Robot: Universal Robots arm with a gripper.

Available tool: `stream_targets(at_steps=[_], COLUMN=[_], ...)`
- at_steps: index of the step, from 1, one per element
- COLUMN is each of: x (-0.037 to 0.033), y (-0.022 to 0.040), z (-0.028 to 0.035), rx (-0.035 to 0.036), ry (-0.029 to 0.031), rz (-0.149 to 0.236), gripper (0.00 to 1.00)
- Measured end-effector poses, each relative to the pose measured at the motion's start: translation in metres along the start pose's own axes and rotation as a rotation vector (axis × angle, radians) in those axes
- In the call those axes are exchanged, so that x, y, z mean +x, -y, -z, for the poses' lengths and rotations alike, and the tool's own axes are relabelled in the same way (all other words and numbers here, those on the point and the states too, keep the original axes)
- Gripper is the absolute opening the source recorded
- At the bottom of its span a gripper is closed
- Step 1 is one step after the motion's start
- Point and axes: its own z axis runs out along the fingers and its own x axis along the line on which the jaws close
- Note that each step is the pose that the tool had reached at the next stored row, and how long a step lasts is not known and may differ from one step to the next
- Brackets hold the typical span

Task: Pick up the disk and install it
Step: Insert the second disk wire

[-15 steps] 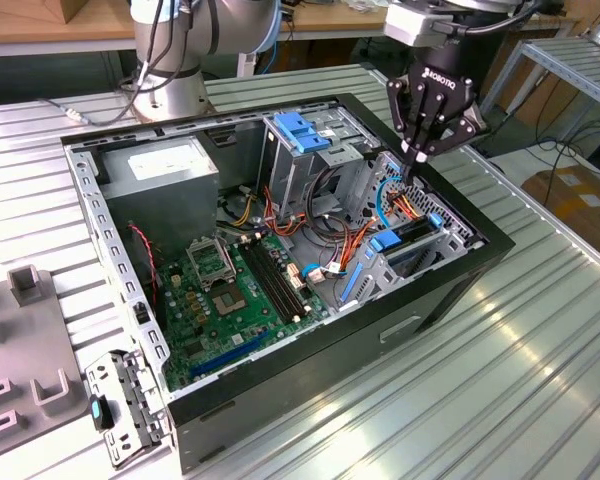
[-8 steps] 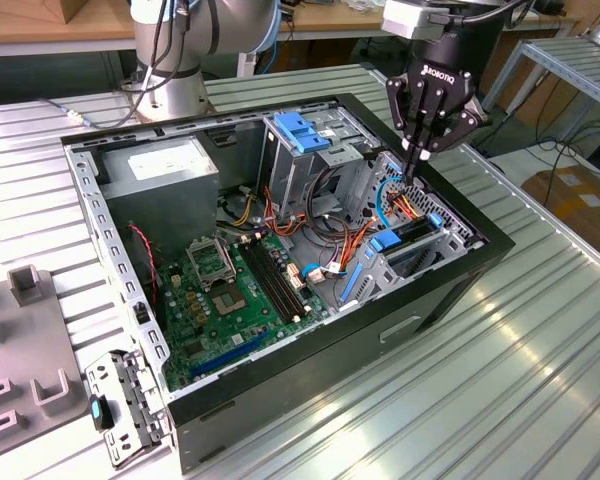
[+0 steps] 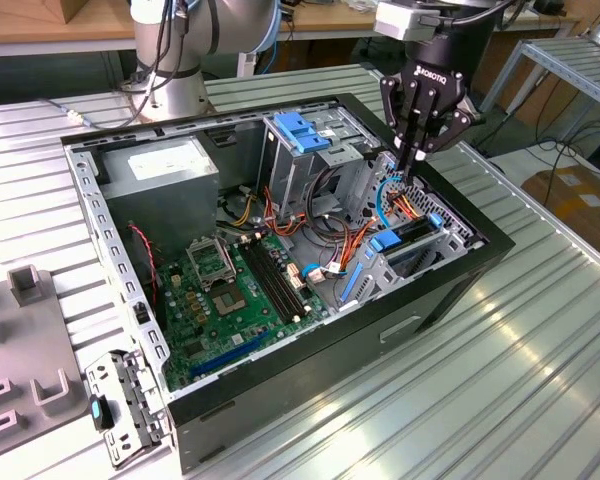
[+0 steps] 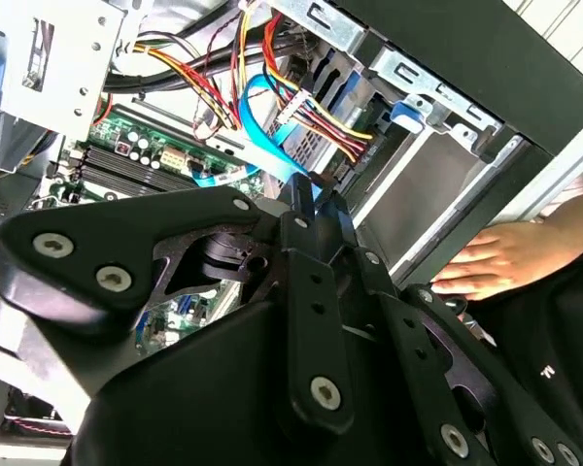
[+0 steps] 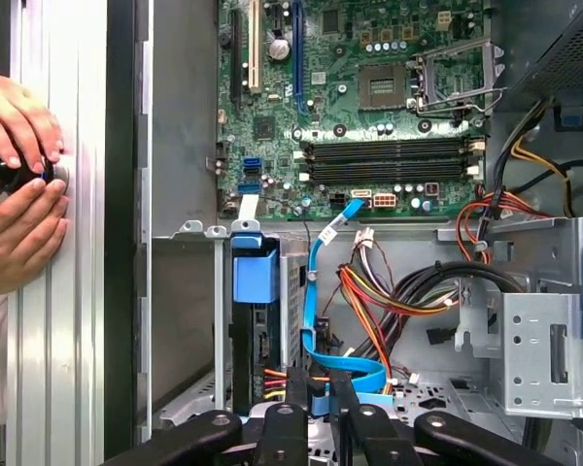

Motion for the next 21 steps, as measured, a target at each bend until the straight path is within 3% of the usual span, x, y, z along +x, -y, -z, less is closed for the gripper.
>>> stream_targets(at_steps=[5,9,13,15,18,19,21], x=[-0.0011,-0.002,-0.0031,-0.0035,-0.0038,-0.0038,-0.0038], y=[0.0001,0.0003,0.0004,0.0005,0.0005,0.0005,0.0005], z=[-0.004,-0.0082,-0.0129,-0.0146,-0.0157,-0.0159,-0.0159], rx=[0.0,0.0,0.0001,0.0002,0.0003,0.0003,0.0005], ry=[-0.002,-0.0072,-0.0229,-0.0292,-0.0347,-0.0401,-0.0565], rz=[0.0,0.0,-0.001,-0.001,-0.001,-0.001,-0.002], gripper=[0.24,0.24,0.22,0.11,0.1,0.1,0.1])
